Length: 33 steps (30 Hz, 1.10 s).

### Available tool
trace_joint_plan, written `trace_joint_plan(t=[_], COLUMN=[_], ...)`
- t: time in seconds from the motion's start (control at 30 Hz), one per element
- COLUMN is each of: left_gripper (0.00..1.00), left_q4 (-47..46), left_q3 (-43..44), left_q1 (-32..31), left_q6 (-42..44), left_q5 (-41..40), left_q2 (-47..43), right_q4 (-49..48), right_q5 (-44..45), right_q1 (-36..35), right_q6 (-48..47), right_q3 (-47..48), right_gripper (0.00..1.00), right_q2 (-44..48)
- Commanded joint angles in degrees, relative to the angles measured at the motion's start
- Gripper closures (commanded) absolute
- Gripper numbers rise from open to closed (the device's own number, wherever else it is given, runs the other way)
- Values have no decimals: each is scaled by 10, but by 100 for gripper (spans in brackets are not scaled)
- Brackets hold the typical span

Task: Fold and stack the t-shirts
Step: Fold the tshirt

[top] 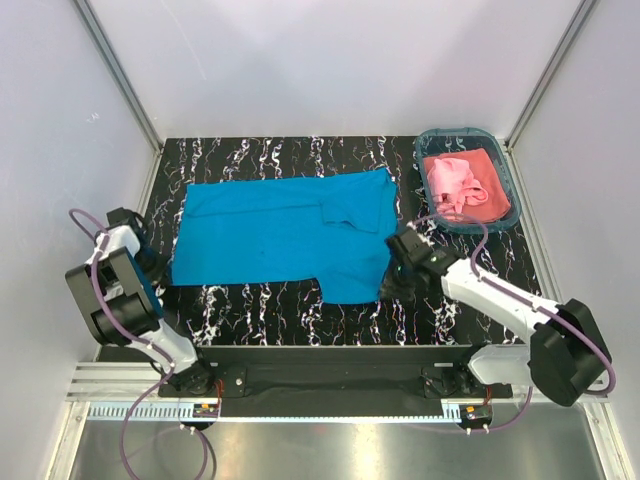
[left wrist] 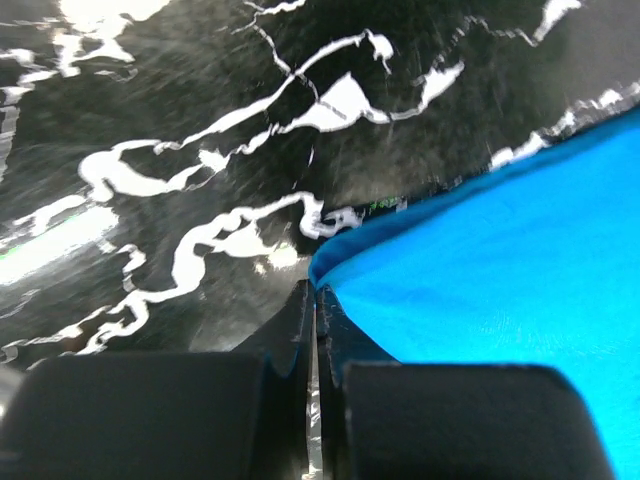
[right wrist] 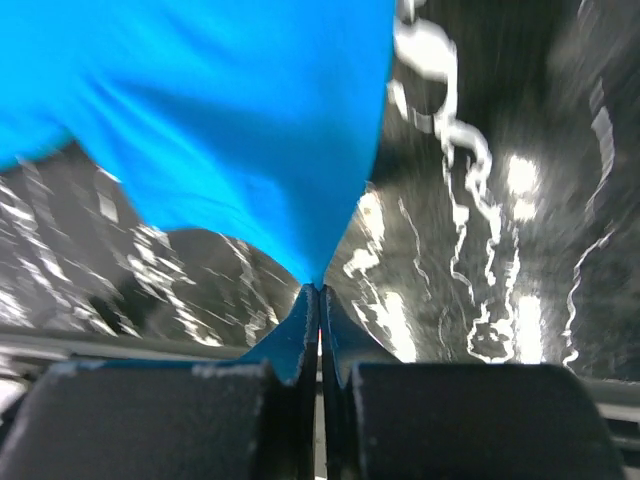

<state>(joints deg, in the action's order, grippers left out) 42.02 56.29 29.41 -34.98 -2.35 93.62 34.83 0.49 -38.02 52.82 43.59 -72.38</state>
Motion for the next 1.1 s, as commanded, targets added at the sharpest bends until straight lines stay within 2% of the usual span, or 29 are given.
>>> trace_joint_plan(t=[0.0,0.27,0.5,0.63,0.93,1.07], left_gripper=[100,100,100,100,100,100], left_q4=[20,39,43,65,89,107], left_q3=[38,109,188,274,378,427], left_q1=[-15,-59,-84,-109,-144,-154], left_q6=[36,55,47,52,46,49], left_q5=[-53,-93,-88,-93,-85,-86], left_q2=[-51,-42,34,105,197,231], right_q4=[31,81,117,148,176,183], right_q5=[14,15,11,-3,-24,-30], right_q1=[55,115,161,189,207,215], right_q6=[-56,-148,-192,-202,-221,-223], right_q3=[76,262,429,537,675,694], right_gripper=[100,100,100,100,100,100], right_q2=[-17,-125,-242,-318,-414,-441])
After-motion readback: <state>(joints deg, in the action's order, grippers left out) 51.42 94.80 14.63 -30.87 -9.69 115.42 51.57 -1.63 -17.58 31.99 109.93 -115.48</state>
